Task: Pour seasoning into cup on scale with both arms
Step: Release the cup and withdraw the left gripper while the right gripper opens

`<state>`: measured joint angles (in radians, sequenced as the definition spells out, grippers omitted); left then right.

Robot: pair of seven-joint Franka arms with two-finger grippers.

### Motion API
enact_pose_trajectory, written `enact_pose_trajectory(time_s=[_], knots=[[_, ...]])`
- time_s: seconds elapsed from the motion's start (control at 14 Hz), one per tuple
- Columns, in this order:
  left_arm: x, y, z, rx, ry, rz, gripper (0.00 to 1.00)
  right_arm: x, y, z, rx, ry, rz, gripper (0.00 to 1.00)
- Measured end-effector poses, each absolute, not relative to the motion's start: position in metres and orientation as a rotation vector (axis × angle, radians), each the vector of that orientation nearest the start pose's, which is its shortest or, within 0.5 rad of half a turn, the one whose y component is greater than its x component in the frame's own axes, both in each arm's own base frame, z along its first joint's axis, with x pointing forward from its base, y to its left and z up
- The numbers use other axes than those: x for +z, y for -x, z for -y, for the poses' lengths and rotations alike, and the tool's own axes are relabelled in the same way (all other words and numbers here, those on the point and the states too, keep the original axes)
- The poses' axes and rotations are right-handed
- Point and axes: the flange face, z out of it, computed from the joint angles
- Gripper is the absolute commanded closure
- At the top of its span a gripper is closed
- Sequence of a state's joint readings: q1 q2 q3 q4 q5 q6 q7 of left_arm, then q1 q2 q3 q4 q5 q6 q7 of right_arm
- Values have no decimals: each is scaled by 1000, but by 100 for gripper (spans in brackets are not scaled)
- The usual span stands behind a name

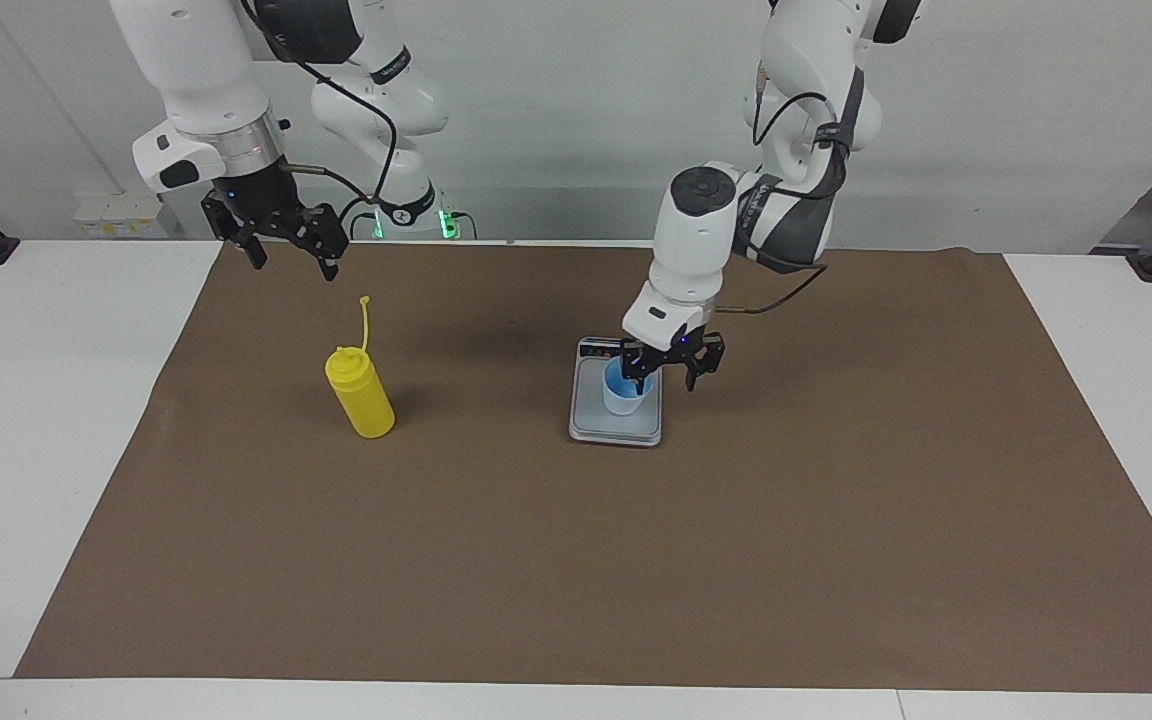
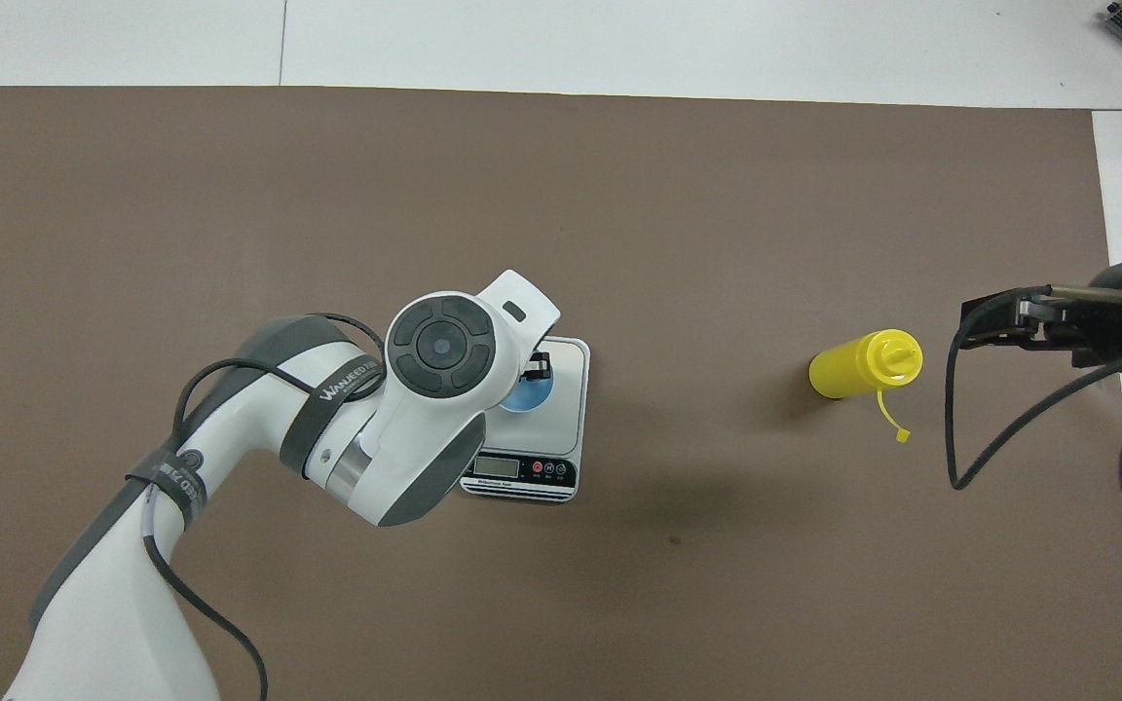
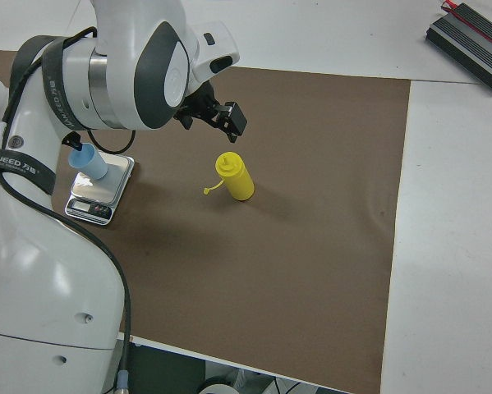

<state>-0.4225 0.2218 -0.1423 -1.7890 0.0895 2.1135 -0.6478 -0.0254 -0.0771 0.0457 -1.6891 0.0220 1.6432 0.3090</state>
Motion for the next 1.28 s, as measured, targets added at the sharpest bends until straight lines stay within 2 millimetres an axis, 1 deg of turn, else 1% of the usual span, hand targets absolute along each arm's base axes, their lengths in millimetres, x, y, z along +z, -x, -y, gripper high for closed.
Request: enact_pose_trajectory(time_s=[0.14,0.28,0.43,0.57,0.64,0.78,0.85,1.0,1.07,1.21,1.28], knots=[[469,-553,294,-195,3144,45,0,618,-539,-1,-65,3011,-683,0],[491,-563,262,-193,3130,0,0,616,-540,14,-48,2904,-950,0],[508,-569,235,-193,3118,-33,0,611,-543,38,-2,2748,-1206,0],[523,-572,204,-180,3102,-91,0,602,-545,61,38,2644,-1387,0],[531,-572,187,-168,3092,-126,0,595,-547,67,69,2599,-1448,0],[547,-571,149,-143,3086,-153,0,573,-553,81,161,2490,-1537,0],[555,-571,130,-136,3100,-142,0,558,-557,93,215,2434,-1569,0],[566,-568,92,-110,3116,-147,0,522,-566,115,315,2363,-1618,0],[569,-566,75,-82,3115,-186,0,502,-572,120,371,2334,-1631,0],[577,-563,54,-40,3113,-235,0,468,-581,125,457,2290,-1646,0],[583,-562,47,-32,3113,-241,0,453,-585,126,486,2274,-1652,0]])
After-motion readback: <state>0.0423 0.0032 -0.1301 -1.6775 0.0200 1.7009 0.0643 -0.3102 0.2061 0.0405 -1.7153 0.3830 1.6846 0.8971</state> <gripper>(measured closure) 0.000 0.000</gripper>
